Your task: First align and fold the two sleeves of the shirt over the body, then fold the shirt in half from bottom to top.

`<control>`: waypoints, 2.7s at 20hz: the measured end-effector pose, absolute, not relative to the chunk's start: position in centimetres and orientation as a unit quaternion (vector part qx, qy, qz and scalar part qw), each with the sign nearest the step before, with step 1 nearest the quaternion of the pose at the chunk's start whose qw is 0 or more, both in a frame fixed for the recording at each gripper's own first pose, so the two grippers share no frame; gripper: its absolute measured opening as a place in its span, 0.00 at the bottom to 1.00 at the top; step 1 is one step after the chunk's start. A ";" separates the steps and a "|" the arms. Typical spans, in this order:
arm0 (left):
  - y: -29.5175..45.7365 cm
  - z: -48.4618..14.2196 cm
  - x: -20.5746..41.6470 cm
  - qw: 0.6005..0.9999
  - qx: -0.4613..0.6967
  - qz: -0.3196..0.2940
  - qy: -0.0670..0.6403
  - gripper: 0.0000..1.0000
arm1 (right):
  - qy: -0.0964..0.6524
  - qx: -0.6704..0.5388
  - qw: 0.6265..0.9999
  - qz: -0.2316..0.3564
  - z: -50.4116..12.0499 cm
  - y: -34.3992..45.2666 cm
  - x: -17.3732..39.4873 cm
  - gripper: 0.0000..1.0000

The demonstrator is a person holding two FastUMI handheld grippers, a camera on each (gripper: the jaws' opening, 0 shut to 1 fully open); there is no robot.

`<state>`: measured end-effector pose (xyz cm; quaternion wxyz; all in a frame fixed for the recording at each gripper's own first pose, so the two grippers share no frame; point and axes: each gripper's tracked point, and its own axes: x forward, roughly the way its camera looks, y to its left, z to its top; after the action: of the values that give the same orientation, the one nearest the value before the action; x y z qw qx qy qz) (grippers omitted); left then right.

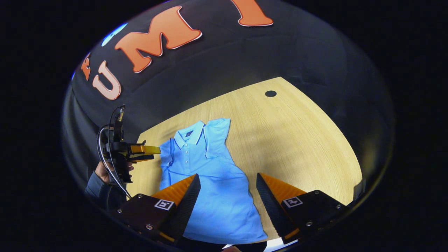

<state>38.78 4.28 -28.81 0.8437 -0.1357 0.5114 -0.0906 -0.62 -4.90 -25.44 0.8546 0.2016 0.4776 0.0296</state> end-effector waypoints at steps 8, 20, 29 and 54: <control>6.2 -29.2 29.0 0.853 -0.100 -0.063 0.508 1.00 | 0.503 0.171 0.844 0.073 -26.5 -3.5 -6.5 0.99; 6.6 -32.8 13.8 0.852 -0.066 -0.039 0.517 1.00 | 0.564 0.127 0.808 0.114 -32.4 -2.7 -15.6 0.99; 7.4 -36.6 4.4 0.828 -0.027 -0.026 0.559 1.00 | 0.596 0.095 0.788 0.126 -35.6 -2.8 -20.4 0.99; 3.0 -38.2 5.0 0.881 -0.006 -0.053 0.471 0.10 | 0.562 0.083 0.819 0.083 -39.4 -3.2 -19.6 0.04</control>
<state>5.00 2.96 -38.19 0.8807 -0.0064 0.4707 -0.0531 -19.56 -3.21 -39.44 0.8189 0.0828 0.5618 0.0827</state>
